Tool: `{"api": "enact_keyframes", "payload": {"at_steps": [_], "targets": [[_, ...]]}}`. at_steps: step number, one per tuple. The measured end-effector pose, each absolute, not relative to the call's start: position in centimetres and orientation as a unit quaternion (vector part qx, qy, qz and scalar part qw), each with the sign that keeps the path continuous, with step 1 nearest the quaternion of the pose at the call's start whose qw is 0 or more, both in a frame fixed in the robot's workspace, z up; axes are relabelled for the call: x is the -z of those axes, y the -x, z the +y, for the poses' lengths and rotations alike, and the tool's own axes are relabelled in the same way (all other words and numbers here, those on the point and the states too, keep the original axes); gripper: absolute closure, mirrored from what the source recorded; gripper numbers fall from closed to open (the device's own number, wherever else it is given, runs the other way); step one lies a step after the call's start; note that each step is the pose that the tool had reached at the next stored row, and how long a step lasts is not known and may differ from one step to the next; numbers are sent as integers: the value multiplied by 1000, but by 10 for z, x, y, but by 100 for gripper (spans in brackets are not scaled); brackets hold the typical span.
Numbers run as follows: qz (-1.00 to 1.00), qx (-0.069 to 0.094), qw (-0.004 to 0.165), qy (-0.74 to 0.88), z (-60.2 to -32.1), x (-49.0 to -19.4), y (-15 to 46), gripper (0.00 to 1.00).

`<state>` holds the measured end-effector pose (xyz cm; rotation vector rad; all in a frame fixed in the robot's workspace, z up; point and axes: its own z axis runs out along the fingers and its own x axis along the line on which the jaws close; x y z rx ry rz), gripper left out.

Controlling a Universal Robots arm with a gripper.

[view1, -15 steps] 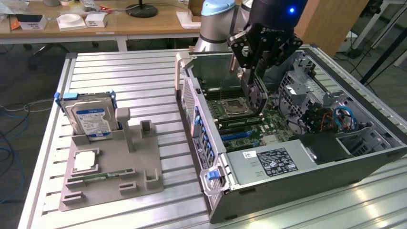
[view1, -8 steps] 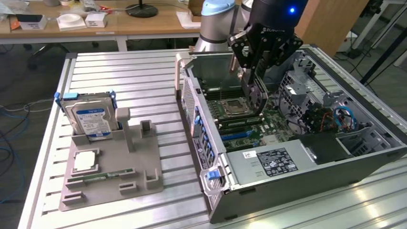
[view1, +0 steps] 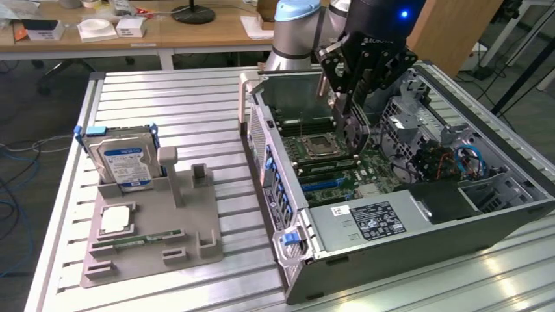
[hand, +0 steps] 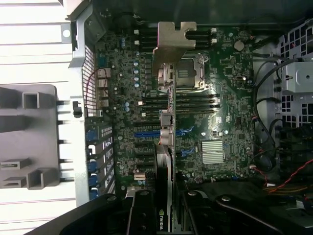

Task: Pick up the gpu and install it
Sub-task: 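Pick up the gpu and move the gpu toward the slot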

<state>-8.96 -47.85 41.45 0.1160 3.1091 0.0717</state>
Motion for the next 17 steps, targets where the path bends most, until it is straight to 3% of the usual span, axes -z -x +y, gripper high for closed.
{"api": "enact_keyframes", "payload": {"at_steps": [17], "targets": [[999,-25,15,-35,-462,-414,77,74]]}}
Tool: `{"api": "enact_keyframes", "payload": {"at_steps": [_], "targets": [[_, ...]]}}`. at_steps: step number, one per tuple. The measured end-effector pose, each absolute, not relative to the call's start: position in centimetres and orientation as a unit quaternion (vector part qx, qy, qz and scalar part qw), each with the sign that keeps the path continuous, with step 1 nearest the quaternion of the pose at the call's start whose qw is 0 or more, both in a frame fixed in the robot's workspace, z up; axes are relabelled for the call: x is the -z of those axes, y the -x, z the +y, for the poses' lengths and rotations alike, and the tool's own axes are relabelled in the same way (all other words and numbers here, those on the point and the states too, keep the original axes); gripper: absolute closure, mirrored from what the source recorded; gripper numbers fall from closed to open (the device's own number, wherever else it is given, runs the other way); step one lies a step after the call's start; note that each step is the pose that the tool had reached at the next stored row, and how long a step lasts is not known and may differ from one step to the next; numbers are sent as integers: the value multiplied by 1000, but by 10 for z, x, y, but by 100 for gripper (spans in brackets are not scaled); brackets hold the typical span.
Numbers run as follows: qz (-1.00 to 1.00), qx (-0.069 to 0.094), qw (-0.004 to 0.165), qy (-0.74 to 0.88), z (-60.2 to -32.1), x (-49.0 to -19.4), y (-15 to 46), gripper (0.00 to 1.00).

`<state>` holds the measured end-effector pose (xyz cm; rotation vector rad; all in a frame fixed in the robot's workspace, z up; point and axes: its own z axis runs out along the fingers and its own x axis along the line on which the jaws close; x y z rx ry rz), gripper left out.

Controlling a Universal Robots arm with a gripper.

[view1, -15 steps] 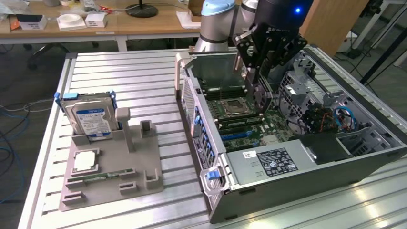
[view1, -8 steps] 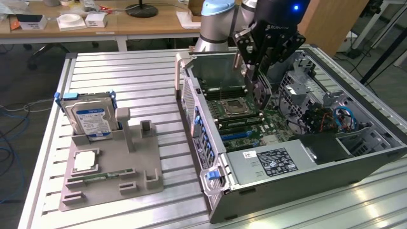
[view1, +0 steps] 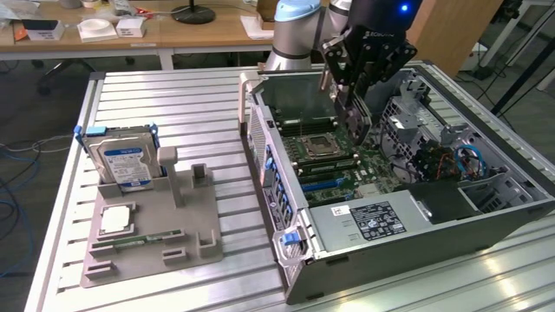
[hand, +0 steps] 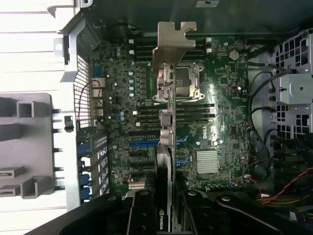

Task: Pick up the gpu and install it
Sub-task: 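Pick up the gpu and move the gpu toward the slot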

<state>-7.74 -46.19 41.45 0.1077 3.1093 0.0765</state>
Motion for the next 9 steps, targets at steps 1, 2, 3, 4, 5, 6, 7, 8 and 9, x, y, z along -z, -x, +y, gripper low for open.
{"api": "enact_keyframes", "payload": {"at_steps": [1,2,3,4,5,6,7,8,9], "targets": [[999,-25,15,-34,-462,-414,75,74],[999,-25,15,-34,-462,-414,72,74],[999,-25,15,-34,-462,-415,69,74],[999,-26,15,-34,-462,-414,67,74],[999,-26,15,-33,-462,-414,64,74],[999,-26,15,-33,-462,-414,61,74],[999,-26,15,-33,-462,-414,59,74],[999,-26,15,-32,-462,-414,57,74],[999,-27,15,-32,-462,-414,56,74]]}}
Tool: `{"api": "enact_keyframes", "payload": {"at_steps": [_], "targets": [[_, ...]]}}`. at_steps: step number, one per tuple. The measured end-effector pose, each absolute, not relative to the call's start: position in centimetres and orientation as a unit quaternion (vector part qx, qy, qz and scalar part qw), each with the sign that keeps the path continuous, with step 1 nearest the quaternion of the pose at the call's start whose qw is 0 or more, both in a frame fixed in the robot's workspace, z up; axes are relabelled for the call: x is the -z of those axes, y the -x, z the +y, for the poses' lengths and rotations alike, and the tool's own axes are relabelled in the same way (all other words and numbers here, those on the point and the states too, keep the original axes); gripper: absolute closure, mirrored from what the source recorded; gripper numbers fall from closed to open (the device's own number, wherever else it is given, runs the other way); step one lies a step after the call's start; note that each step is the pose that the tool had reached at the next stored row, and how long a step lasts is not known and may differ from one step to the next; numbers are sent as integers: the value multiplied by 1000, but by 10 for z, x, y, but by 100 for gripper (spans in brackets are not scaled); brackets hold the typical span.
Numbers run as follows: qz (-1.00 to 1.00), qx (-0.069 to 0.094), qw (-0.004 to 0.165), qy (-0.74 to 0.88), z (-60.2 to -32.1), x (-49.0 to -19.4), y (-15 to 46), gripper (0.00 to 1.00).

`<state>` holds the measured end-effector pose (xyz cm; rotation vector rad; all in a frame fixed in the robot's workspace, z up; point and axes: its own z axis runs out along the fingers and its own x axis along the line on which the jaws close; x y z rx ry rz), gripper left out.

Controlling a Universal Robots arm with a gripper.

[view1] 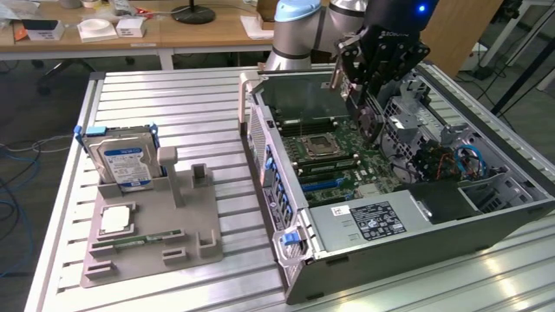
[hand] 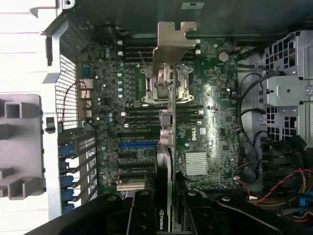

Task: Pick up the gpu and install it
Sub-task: 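Pick up the gpu and move the gpu toward the slot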

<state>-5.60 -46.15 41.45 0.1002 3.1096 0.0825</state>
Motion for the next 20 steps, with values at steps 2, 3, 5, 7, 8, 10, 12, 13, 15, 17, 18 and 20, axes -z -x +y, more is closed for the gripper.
{"api": "enact_keyframes", "payload": {"at_steps": [2,3,5,7,8,10,12,13,15,17,18,20], "targets": [[999,-27,15,-32,-461,-414,54,74],[999,-27,15,-31,-461,-414,52,74],[999,-27,15,-31,-460,-414,50,74],[999,-28,15,-30,-458,-415,49,74],[999,-28,15,-30,-457,-414,49,74],[999,-28,15,-30,-455,-414,48,74],[999,-28,15,-29,-453,-414,47,74],[999,-29,15,-29,-452,-414,47,74],[999,-29,15,-28,-450,-414,46,74],[999,-29,14,-28,-448,-414,45,74],[999,-30,14,-27,-447,-414,45,74],[999,-31,14,-26,-446,-414,45,74]]}}
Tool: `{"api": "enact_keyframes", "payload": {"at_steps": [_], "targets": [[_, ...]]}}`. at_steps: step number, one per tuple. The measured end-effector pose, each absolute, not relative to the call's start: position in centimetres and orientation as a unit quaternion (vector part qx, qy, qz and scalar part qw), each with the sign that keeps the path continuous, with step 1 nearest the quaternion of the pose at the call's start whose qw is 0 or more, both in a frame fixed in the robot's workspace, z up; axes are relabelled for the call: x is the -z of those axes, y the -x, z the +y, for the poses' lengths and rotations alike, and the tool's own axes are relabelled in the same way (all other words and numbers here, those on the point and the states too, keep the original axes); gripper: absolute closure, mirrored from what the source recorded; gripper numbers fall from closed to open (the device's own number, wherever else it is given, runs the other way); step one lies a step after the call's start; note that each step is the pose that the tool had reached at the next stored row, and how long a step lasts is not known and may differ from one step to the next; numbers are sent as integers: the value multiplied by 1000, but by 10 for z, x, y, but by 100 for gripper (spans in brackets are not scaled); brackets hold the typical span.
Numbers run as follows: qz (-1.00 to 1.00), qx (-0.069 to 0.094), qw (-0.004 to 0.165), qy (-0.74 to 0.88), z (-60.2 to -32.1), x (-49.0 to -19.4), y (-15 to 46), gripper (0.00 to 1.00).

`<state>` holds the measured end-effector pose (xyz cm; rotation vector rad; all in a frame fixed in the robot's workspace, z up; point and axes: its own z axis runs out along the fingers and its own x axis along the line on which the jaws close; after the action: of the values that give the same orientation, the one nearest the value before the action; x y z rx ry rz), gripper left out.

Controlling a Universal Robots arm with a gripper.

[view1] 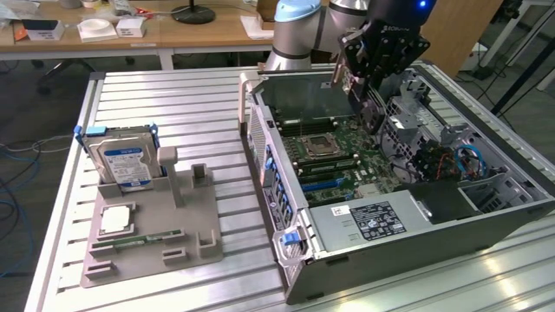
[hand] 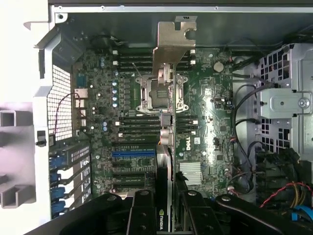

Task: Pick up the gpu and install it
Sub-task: 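Pick up the gpu and move the gpu toward the slot, then insert the gpu into the slot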

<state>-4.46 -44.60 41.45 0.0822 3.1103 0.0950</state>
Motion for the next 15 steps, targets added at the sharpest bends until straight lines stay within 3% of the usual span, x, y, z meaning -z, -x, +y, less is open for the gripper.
{"api": "enact_keyframes", "payload": {"at_steps": [15], "targets": [[999,-33,14,-20,-442,-415,43,74]]}}
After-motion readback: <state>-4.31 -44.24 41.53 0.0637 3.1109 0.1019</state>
